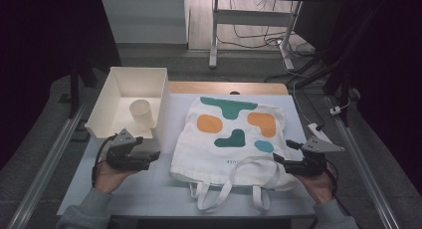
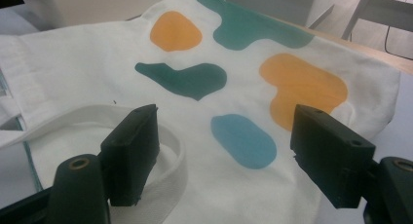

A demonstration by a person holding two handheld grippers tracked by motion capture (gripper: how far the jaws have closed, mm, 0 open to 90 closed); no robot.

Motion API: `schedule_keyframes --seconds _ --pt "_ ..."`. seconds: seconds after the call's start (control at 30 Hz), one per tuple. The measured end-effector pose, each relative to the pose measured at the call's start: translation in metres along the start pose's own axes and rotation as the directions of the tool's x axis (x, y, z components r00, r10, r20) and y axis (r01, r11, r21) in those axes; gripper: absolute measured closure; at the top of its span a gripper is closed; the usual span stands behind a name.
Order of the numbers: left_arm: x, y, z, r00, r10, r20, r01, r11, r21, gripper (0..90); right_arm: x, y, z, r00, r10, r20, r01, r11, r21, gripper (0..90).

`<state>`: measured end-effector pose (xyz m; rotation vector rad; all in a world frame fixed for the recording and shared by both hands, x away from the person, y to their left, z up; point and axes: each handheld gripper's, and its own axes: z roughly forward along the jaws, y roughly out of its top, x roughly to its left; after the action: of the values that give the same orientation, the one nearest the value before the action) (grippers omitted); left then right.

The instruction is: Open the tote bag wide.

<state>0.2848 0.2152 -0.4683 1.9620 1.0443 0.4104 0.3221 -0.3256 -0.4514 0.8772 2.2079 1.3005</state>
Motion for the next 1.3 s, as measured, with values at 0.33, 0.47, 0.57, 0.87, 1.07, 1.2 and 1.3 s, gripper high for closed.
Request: schedule_keyframes --seconds 0.33,0.47,0.57,0.87,1.07,1.2,1.3 --pt "-0.001 0.0 -0.003 1.0 0.009 -0.003 -0.009 1.0 -0.003 16.4 -0.002 -0.004 0.001 1.0 -0.001 -0.001 0.001 1.0 0.009 28.2" --pt "-0.002 0.001 -0.006 0.9999 0.012 -0.004 -0.012 0.9999 -0.011 16.5 -0.002 -0.004 0.001 1.0 -0.003 0.002 0.003 0.9999 0.013 28.2" --pt "-0.002 0.002 -0.007 0.9998 0.017 0.006 -0.017 0.9997 -0.015 16.7 -0.002 -0.004 0.002 1.0 -0.005 0.004 0.005 0.9999 0.014 28.3" --pt "-0.005 0.002 -0.009 0.9995 0.029 0.009 -0.029 0.9994 -0.02 16.9 0.0 -0.005 0.004 0.9998 -0.02 0.001 0.02 0.9995 0.026 28.8" --pt "-0.01 0.004 -0.012 0.9986 0.047 0.024 -0.046 0.9987 -0.021 17.2 -0.001 -0.005 0.003 0.9998 -0.017 0.005 0.017 0.9996 0.024 28.8" --pt "-0.016 0.006 -0.015 0.9974 0.067 0.029 -0.066 0.9974 -0.029 17.4 0.001 -0.004 0.004 0.9998 -0.021 0.004 0.021 0.9995 0.024 28.8" --pt "-0.021 0.007 -0.018 0.9978 0.063 0.021 -0.062 0.9969 -0.047 17.5 0.001 -0.004 0.004 0.9997 -0.022 0.003 0.022 0.9995 0.024 28.8"
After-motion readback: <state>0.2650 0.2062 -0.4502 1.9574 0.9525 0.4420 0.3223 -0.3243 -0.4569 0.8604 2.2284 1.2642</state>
